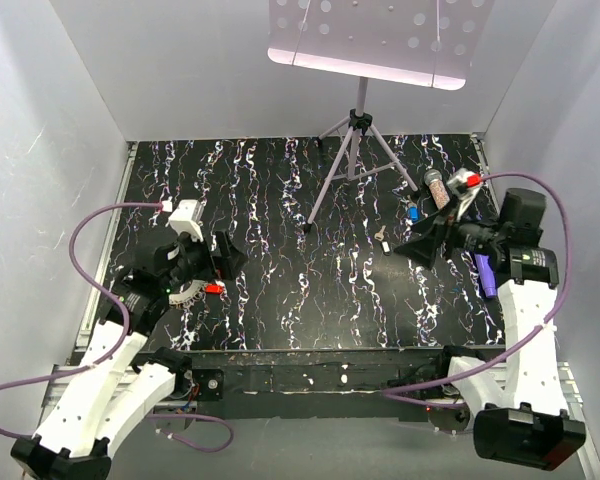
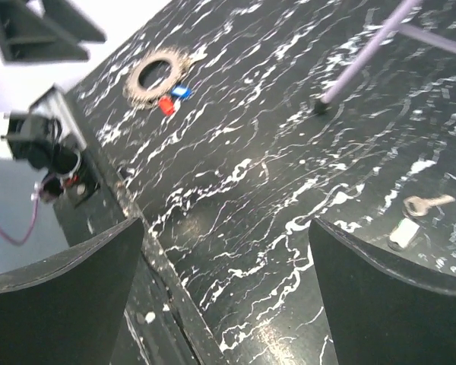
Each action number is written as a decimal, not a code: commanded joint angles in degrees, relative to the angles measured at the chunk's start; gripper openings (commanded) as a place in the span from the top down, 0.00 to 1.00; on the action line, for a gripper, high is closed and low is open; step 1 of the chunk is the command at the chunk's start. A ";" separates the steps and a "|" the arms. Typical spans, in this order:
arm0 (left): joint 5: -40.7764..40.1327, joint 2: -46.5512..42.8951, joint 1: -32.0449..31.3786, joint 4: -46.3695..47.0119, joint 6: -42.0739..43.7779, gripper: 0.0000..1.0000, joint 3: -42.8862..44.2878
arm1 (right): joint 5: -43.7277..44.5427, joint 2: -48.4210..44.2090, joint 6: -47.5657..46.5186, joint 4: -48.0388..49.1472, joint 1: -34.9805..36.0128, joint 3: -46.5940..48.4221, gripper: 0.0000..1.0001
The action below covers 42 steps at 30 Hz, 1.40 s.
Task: Put the keys on the keyring
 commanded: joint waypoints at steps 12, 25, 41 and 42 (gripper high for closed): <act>-20.43 5.95 0.55 -4.36 0.05 0.05 -2.41 | 4.60 1.23 -14.91 -2.16 8.35 -5.54 0.01; -3.85 25.28 10.31 6.01 -1.26 0.31 0.65 | 3.36 2.55 -15.26 0.04 7.82 -9.15 0.02; 6.45 15.01 10.40 2.40 4.37 0.12 3.74 | 28.66 19.93 -15.44 -4.44 13.35 -0.81 0.21; 7.33 13.87 10.40 3.55 2.97 0.12 2.25 | 29.90 21.95 -14.74 -4.62 14.49 0.07 0.22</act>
